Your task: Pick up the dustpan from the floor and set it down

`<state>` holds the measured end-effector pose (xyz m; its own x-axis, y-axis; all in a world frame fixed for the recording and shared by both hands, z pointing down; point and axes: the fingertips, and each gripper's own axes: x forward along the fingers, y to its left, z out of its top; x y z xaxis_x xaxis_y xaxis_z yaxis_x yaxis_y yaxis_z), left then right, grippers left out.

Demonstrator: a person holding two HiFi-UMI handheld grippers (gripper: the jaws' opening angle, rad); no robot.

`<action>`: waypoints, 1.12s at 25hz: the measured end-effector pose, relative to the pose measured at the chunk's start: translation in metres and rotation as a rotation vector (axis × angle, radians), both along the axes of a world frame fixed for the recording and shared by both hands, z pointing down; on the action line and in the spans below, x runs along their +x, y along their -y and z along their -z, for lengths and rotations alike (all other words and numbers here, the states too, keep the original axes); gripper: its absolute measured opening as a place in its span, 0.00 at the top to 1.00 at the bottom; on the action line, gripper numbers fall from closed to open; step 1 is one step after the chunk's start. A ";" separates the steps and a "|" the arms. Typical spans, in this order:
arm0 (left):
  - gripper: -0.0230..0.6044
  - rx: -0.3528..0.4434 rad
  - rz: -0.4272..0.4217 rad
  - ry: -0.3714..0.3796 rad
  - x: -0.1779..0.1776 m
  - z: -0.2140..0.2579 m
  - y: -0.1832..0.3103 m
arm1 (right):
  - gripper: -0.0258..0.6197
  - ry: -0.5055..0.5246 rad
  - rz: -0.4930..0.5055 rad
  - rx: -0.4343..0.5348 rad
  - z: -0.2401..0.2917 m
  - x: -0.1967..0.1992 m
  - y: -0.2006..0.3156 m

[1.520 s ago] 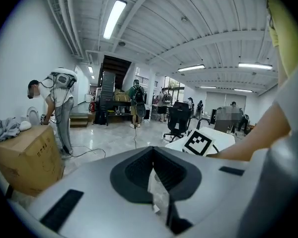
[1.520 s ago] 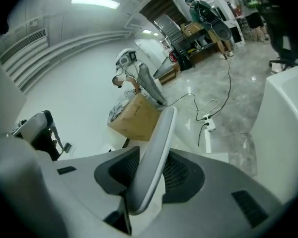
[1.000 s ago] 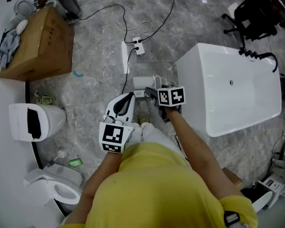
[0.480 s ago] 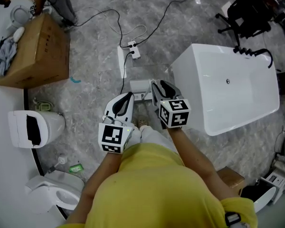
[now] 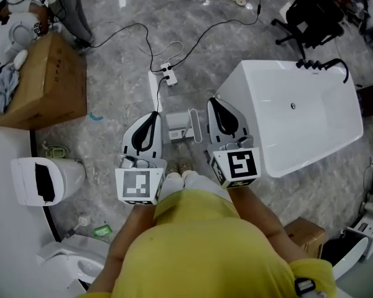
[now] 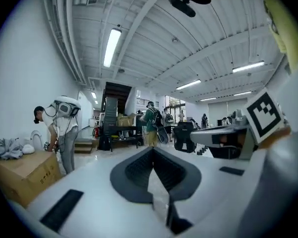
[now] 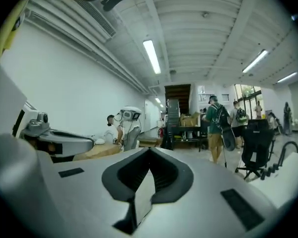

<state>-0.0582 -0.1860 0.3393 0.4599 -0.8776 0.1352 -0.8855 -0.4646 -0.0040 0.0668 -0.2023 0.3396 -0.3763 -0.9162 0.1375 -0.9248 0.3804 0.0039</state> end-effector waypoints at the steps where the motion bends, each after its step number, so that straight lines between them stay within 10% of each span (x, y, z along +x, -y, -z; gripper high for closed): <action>1: 0.96 0.026 0.010 -0.004 -0.001 0.012 0.001 | 0.94 -0.001 -0.006 0.026 0.010 0.003 0.000; 28: 0.96 0.121 0.068 0.019 0.008 0.060 -0.002 | 0.95 0.018 0.019 0.126 0.050 0.025 -0.005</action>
<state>-0.0505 -0.1839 0.2790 0.3969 -0.9172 0.0345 -0.9143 -0.3984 -0.0730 0.0917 -0.1977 0.2899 -0.3953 -0.9184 0.0146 -0.9177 0.3956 0.0361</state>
